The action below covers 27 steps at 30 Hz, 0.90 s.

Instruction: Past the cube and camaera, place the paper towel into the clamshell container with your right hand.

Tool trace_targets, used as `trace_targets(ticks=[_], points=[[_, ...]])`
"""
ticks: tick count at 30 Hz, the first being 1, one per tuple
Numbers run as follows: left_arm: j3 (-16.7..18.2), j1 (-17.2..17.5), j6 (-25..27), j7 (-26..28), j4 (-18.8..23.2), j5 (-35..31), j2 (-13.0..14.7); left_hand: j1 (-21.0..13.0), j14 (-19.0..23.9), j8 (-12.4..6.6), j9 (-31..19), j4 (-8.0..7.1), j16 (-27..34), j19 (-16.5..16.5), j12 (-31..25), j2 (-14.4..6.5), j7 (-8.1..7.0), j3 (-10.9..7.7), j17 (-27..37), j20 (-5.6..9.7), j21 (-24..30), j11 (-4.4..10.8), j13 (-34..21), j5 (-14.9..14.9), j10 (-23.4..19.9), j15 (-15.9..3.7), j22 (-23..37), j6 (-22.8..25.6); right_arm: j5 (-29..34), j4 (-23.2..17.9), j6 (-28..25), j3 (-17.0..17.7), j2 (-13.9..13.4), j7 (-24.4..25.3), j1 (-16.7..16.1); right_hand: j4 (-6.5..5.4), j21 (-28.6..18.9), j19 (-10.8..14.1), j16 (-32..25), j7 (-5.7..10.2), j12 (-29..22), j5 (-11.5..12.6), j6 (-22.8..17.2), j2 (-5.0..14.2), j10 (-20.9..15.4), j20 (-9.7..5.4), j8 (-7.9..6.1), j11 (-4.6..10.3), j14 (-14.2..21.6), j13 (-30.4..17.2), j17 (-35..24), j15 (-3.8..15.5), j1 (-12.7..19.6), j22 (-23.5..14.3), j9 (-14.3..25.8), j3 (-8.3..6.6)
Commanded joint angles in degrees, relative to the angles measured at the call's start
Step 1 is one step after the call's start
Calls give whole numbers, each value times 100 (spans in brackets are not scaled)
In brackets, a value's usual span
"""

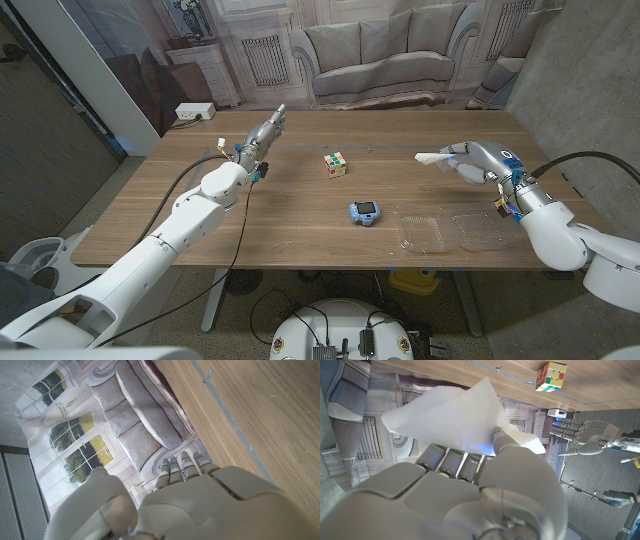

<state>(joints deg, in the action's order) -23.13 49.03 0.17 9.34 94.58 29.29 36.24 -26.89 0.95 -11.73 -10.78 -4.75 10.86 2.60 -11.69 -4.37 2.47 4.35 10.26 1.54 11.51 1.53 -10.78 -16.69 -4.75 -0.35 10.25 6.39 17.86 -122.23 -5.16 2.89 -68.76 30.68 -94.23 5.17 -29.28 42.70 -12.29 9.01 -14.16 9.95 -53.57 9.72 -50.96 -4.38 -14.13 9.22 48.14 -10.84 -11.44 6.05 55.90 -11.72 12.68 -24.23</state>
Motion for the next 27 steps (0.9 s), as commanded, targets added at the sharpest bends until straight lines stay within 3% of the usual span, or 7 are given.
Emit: trace_targets(ticks=[1, 4, 16, 27], points=[[-5, 30, -52, -93, -56, 52, 12, -2, 52, 19, -11, -5, -3, 7, -6, -31, -14, 58, 21, 7, 2, -1, -27, -1, -56, 13, 11, 49, 131, -277, -232, 167, 96, -51, -357, 38, -60, 5, 11, -18, 9, 4, -50, -24, -59, -758, -3, -6, 53, -3, -21, 721, 4, 1, 16, -1], [-7, 26, -53, -113, -75, 61, 13, -3, 51, 18, -11, -5, -4, 7, -5, -32, -11, 61, 21, 5, 1, -2, -27, -1, -56, 12, 11, 53, 161, -344, -304, 210, 147, -47, -454, 44, -68, 9, 12, -17, 23, 5, -62, -26, -47, -756, 4, 50, 57, -3, -21, 725, 1, 3, 17, 0], [-36, -45, -103, -198, -187, 67, -14, -7, 50, 16, -12, -6, -4, 9, -5, -36, -9, 72, 21, 6, 1, -13, -28, -2, -57, 13, 11, 59, 313, -528, -510, 327, 294, -30, -736, 45, -79, 10, 17, -7, 26, 6, -73, -29, -79, -757, 18, -16, 59, -4, -19, 721, -12, 6, 18, 5], [-91, -153, -107, -250, -250, 26, -51, -10, 50, 18, -12, -7, -5, 8, -2, -40, -10, 85, 21, 1, 1, -7, -28, -2, -51, 17, 11, 56, 435, -665, -682, 456, 457, 28, -997, 47, -86, 6, 23, -8, 38, 6, -75, -33, -85, -757, 32, 11, 54, -5, -18, 720, -24, 9, 19, 9]])
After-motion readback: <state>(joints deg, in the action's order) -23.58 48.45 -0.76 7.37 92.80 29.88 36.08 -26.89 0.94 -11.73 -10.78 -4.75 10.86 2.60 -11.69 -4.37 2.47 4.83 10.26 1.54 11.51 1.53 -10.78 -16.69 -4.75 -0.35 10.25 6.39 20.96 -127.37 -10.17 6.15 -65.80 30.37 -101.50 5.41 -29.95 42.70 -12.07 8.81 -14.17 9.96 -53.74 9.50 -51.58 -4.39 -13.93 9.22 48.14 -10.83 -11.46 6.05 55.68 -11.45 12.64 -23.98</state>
